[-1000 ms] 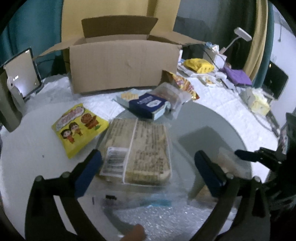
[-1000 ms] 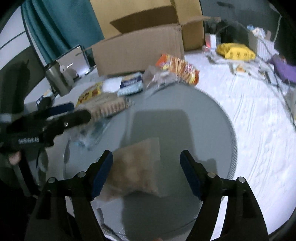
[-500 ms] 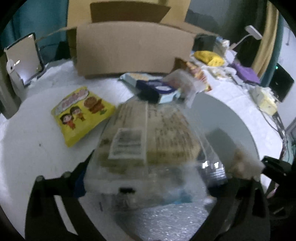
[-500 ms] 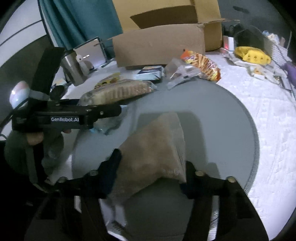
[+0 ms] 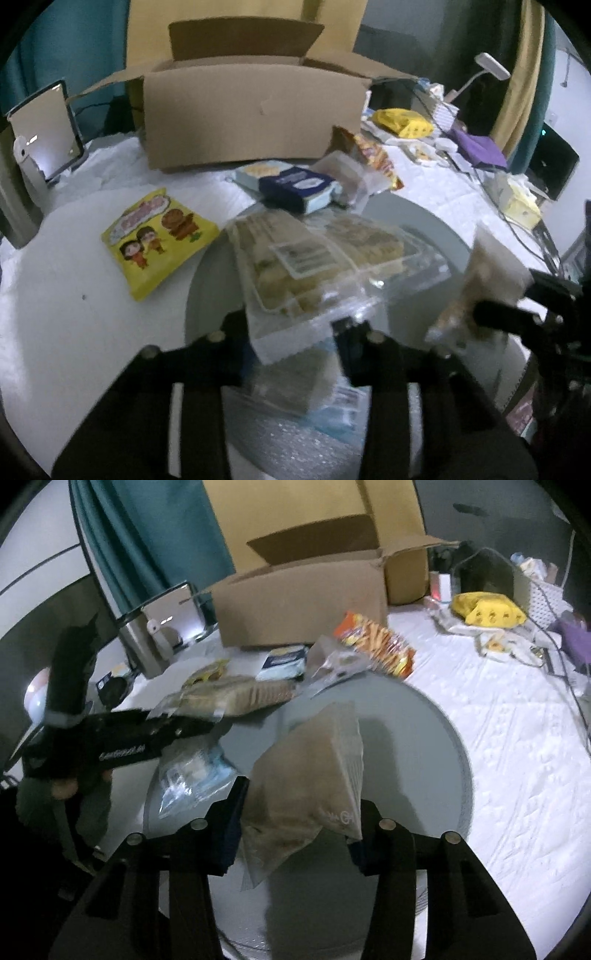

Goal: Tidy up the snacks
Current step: 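Grasp the clear bread packet with the left tool while the right tool grasps the clear brown-filled bag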

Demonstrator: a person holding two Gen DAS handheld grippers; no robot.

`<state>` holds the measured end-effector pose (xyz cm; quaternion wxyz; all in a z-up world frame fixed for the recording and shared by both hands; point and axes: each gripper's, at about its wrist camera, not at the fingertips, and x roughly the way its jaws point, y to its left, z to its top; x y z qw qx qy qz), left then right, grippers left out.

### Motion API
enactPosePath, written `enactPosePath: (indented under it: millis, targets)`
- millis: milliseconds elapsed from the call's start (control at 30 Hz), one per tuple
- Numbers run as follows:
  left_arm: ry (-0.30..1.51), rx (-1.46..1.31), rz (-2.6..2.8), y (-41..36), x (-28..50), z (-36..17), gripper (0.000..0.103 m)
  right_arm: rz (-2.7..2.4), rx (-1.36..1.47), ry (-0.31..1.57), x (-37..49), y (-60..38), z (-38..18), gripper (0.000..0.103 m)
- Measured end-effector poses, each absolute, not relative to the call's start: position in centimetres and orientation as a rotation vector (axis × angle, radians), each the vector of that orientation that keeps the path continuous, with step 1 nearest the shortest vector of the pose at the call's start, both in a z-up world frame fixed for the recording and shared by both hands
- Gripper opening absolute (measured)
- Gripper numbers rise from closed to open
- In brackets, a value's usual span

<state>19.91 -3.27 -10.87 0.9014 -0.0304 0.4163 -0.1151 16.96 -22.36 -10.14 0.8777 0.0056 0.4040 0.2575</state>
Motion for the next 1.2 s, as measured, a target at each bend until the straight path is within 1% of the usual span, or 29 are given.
enactPosePath:
  millis: [33,67,100,167,233,267,300,500,567,767,800,1033,1100,1133,1167,1200]
  targets:
    - [0.857,-0.063,-0.245,-3.3,19.8,-10.7,0.062,0.534,0.014,0.84,17.2,-22.5,-10.0,0.05]
    - [0.852,-0.063,-0.256,-3.4,19.7,-10.5,0.075,0.532,0.017,0.837,17.3,-22.7,-9.9,0.05]
    - [0.847,-0.06,-0.274,-3.6,19.5,-10.3,0.081,0.534,0.023,0.836,17.6,-22.8,-9.9,0.05]
    - [0.849,-0.058,-0.303,-3.9,19.3,-10.1,0.082,0.534,0.024,0.834,17.9,-22.9,-9.8,0.05]
    - [0.867,-0.1,-0.348,-4.0,19.3,-10.0,0.086,0.537,0.024,0.832,18.1,-22.9,-9.8,0.05]
    - [0.873,-0.125,-0.355,-4.0,19.6,-9.9,0.091,0.538,0.024,0.831,18.2,-22.9,-9.8,0.05]
    - [0.875,-0.136,-0.352,-4.1,19.8,-9.9,0.094,0.539,0.025,0.831,18.3,-22.9,-9.8,0.05]
    - [0.873,-0.217,-0.365,-4.4,21.4,-8.9,0.096,0.537,0.033,0.831,18.8,-23.3,-9.8,0.05]
    - [0.89,-0.191,-0.317,-4.9,22.5,-9.2,0.097,0.531,0.041,0.824,19.0,-23.8,-9.7,0.05]
    - [1.046,-0.112,-0.214,-6.6,25.6,-13.0,0.098,0.504,0.069,0.802,19.9,-25.7,-9.2,0.05]
    - [1.057,-0.097,-0.218,-7.1,25.8,-13.4,0.1,0.503,0.075,0.798,20.0,-25.9,-9.2,0.05]
    - [1.069,0.034,-0.165,-9.7,26.4,-14.1,0.1,0.511,0.107,0.793,20.9,-26.8,-9.5,0.05]
    - [1.063,0.056,-0.169,-10.3,26.4,-14.1,0.099,0.518,0.113,0.791,21.1,-27.0,-9.5,0.05]
    - [1.06,0.05,-0.178,-10.2,26.5,-14.0,0.095,0.519,0.114,0.79,21.2,-27.0,-9.6,0.05]
    - [1.052,0.05,-0.183,-10.2,26.5,-13.8,0.085,0.519,0.115,0.789,21.2,-27.1,-9.6,0.05]
    - [1.045,0.043,-0.191,-10.0,26.4,-13.6,0.08,0.518,0.117,0.788,21.4,-27.2,-9.6,0.05]
